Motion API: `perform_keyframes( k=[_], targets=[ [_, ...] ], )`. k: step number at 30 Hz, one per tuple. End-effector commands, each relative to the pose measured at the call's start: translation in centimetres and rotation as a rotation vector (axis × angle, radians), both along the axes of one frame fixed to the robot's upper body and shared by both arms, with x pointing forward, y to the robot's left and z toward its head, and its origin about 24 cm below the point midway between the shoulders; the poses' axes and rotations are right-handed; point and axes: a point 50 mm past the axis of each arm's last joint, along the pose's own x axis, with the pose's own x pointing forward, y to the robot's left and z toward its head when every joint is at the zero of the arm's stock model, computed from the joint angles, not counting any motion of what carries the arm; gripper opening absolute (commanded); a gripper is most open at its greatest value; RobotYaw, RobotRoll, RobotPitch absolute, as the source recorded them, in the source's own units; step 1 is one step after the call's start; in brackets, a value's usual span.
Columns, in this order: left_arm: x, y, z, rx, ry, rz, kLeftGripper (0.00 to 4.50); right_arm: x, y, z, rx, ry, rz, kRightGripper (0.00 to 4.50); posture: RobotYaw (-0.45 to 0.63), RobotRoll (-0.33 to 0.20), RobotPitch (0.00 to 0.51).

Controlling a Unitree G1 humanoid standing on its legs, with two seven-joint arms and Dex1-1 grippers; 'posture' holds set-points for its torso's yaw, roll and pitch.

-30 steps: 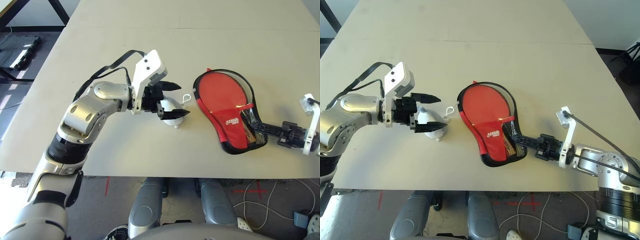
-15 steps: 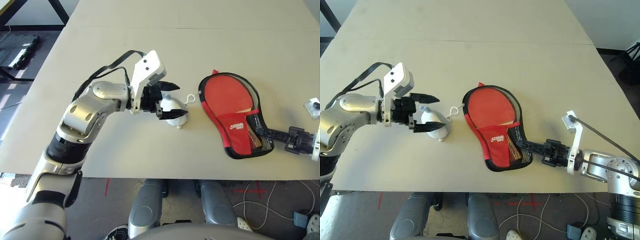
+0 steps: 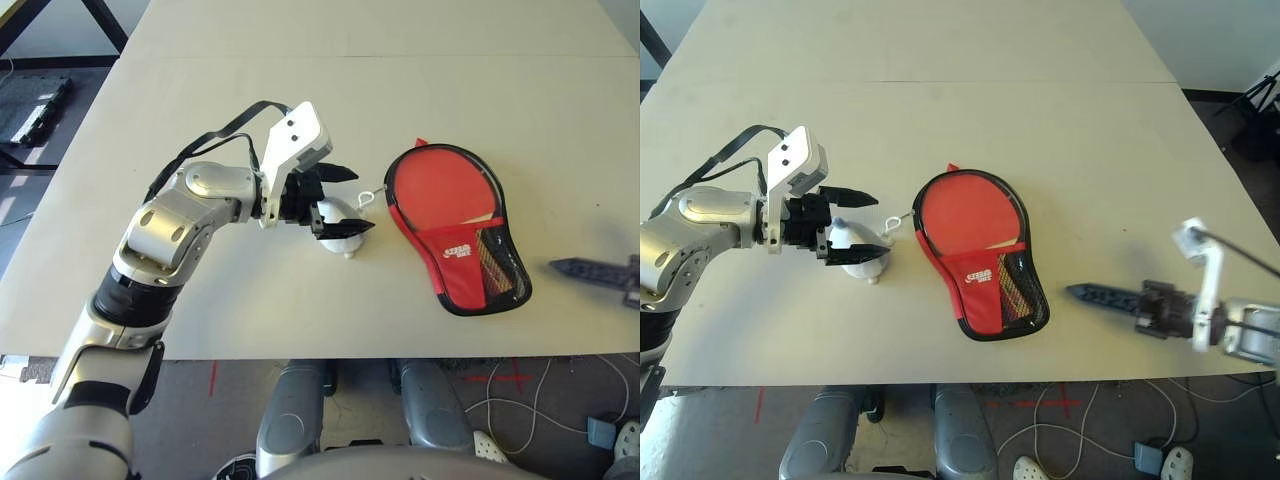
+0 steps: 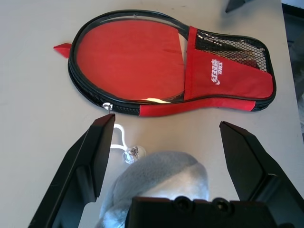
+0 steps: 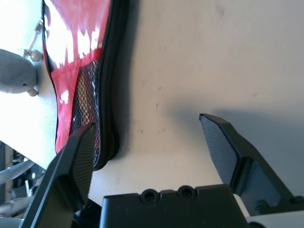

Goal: Store the ping-pong paddle in its case and zip it.

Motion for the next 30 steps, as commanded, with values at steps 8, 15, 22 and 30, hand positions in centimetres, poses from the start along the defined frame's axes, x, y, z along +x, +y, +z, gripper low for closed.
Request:
perform_keyframes(
  k=[8, 15, 22, 30],
  targets=[
    [-0.3, 0.5, 0.6, 0.016, 0.007, -0.013, 4.5, 5.5, 0.1, 2.9, -0.156, -0.491, 0.08, 4.48, -0.05, 0.0, 0.283],
    [-0.2, 1.2, 0.5, 0.029, 0.016, -0.003, 4.5, 9.6, 3.8, 4.1, -0.3, -0.72, 0.282, 4.48, -0.05, 0.0, 0.276],
    [-0.1, 1.8, -0.1, 0.047, 0.037, 0.013, 4.5, 12.3, 9.0, 4.3, -0.291, -0.798, 0.518, 4.48, -0.06, 0.0, 0.269],
    [-0.2, 2.2, -0.2, 0.06, 0.049, 0.021, 4.5, 13.4, 12.2, 3.3, -0.343, -0.732, 0.748, 4.48, -0.04, 0.0, 0.271]
  ],
)
